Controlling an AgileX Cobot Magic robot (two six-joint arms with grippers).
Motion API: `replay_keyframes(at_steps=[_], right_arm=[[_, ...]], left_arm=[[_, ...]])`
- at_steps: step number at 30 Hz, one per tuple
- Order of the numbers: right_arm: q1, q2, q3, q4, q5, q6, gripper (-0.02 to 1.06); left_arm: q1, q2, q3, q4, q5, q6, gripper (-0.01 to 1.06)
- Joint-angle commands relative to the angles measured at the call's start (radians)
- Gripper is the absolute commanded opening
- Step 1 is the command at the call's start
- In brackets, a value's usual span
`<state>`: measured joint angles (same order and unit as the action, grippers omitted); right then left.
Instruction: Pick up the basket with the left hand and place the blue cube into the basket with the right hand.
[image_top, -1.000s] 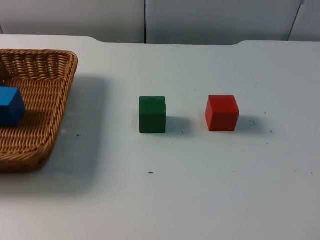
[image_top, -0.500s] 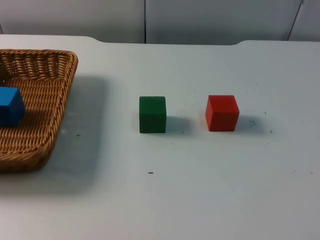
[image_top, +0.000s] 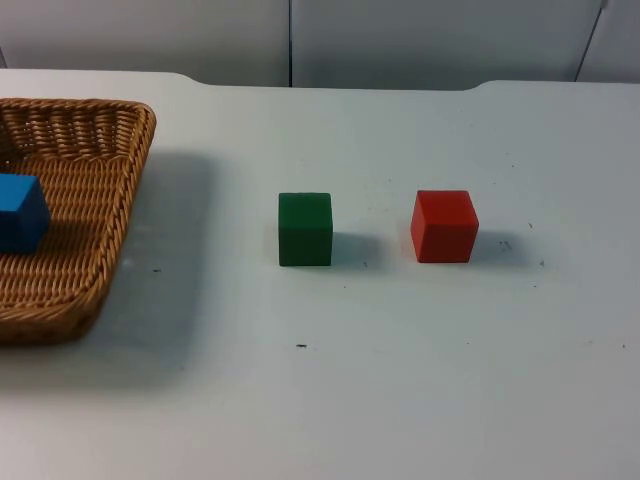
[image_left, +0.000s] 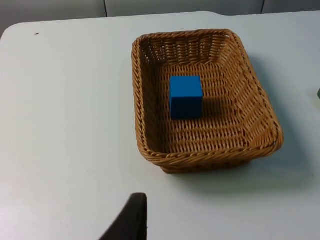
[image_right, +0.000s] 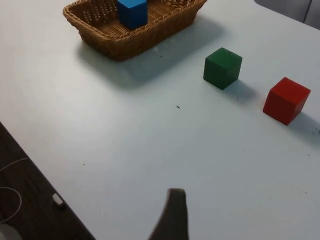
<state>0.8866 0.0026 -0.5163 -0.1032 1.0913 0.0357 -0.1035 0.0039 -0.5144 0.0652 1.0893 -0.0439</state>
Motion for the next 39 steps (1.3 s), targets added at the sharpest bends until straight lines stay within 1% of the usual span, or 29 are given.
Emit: replay_keyframes(at_steps=[1,2,4,5,6,8,10,32,35,36,39], right_arm=[[-0.003,-0.003,0.01,-0.007,-0.015,0.002,0.74],[-0.003,-0.003,0.01,-0.007,-0.015,0.002,0.75],[-0.003,-0.003,0.01,-0.007,-0.015,0.002,0.85],[-0.003,-0.003,0.01,-0.007,-0.015,0.0,0.97],[-0.003,-0.003,0.01,-0.007,-0.015,0.0,0.97],[-0.003,-0.003,0.01,-0.005,-0.015,-0.002,1.05],[-0.003,-0.003,0.01,0.005,-0.015,-0.017,1.05],[-0.009,-0.003,0.01,0.005,-0.015,-0.016,1.05],[-0.084,-0.003,0.01,0.005,-0.015,-0.016,1.05],[-0.084,-0.003,0.01,0.005,-0.015,-0.016,1.05],[-0.17,-0.003,0.01,0.005,-0.015,-0.016,1.05]], left_arm=[[-0.005,-0.004,0.002,-0.01,-0.011,-0.001,1.02],[-0.005,-0.004,0.002,-0.01,-0.011,-0.001,1.02],[-0.005,-0.004,0.002,-0.01,-0.011,-0.001,1.02],[-0.005,-0.004,0.002,-0.01,-0.011,-0.001,1.02],[-0.005,-0.004,0.002,-0.01,-0.011,-0.001,1.02],[-0.005,-0.004,0.002,-0.01,-0.011,-0.001,1.02],[-0.005,-0.004,0.002,-0.01,-0.011,-0.001,1.02],[-0.005,-0.004,0.002,-0.01,-0.011,-0.001,1.02],[-0.005,-0.004,0.002,-0.01,-0.011,-0.001,1.02],[-0.005,-0.004,0.002,-0.01,-0.011,-0.001,1.02],[-0.005,-0.004,0.002,-0.01,-0.011,-0.001,1.02]])
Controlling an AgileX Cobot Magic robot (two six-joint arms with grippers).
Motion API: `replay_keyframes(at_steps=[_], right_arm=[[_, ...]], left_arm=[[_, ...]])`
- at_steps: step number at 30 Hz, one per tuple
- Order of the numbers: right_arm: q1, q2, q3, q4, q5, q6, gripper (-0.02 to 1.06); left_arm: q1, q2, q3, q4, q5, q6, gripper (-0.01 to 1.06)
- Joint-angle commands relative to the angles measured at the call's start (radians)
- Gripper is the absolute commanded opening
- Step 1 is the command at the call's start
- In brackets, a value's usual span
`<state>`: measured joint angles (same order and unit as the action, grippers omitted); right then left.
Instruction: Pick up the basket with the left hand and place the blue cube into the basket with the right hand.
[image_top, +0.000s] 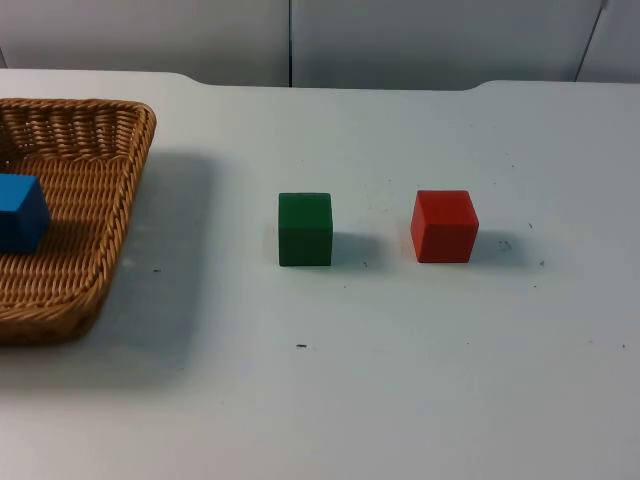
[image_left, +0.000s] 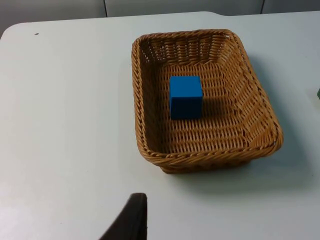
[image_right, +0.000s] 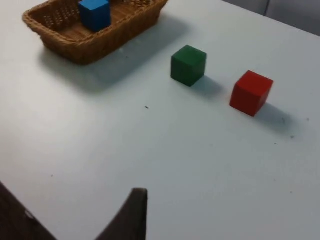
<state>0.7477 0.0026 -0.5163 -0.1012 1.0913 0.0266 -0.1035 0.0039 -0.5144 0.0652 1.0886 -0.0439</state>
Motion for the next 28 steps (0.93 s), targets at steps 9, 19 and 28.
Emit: replay_keyframes(at_steps=[9,19,28], right_arm=[[-0.251,-0.003,0.01,0.003,-0.015,-0.007,1.05],[-0.562,-0.003,0.01,0.003,-0.015,-0.007,1.05],[-0.756,-0.003,0.01,0.003,-0.015,-0.007,1.05]], left_arm=[[-0.005,-0.004,0.002,-0.01,-0.011,-0.001,1.02],[-0.005,-0.004,0.002,-0.01,-0.011,-0.001,1.02],[-0.005,-0.004,0.002,-0.01,-0.011,-0.001,1.02]])
